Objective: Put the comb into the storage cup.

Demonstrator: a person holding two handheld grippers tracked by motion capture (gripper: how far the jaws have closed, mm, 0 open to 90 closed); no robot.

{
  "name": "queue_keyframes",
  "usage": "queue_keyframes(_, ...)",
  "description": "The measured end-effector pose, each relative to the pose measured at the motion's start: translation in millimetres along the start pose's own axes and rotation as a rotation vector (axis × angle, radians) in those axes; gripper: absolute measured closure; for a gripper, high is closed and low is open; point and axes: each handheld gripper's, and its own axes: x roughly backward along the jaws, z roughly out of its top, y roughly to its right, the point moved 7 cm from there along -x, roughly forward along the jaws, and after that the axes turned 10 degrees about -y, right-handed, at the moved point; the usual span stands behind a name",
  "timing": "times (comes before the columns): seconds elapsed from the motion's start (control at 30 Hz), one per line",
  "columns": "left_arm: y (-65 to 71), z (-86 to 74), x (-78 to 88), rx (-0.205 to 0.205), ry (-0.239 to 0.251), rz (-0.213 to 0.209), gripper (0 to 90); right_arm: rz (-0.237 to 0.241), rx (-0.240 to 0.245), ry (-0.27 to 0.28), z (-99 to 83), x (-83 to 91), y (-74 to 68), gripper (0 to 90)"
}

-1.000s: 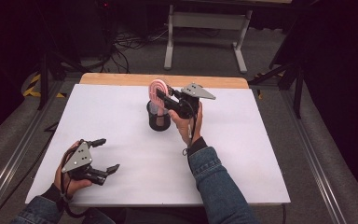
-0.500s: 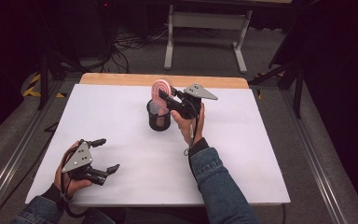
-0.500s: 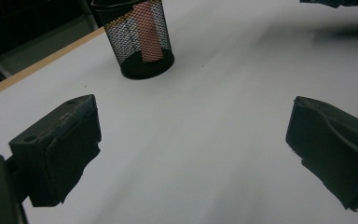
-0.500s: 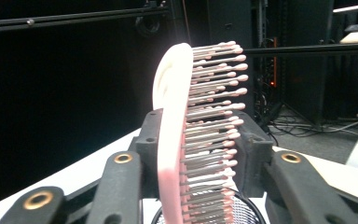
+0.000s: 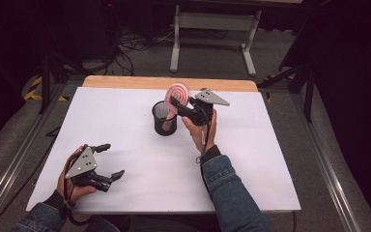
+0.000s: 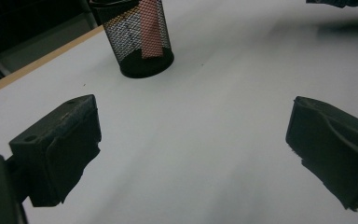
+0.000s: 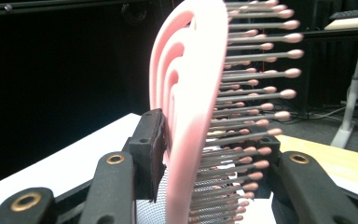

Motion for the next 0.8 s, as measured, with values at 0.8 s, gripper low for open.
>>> queue_keyframes(0.8, -1.3, -0.2, 0.1, -0.004, -0.006, 0.011, 4.2, -0.059, 0.109, -0.003, 5.5, 16.3, 0.8, 48.8)
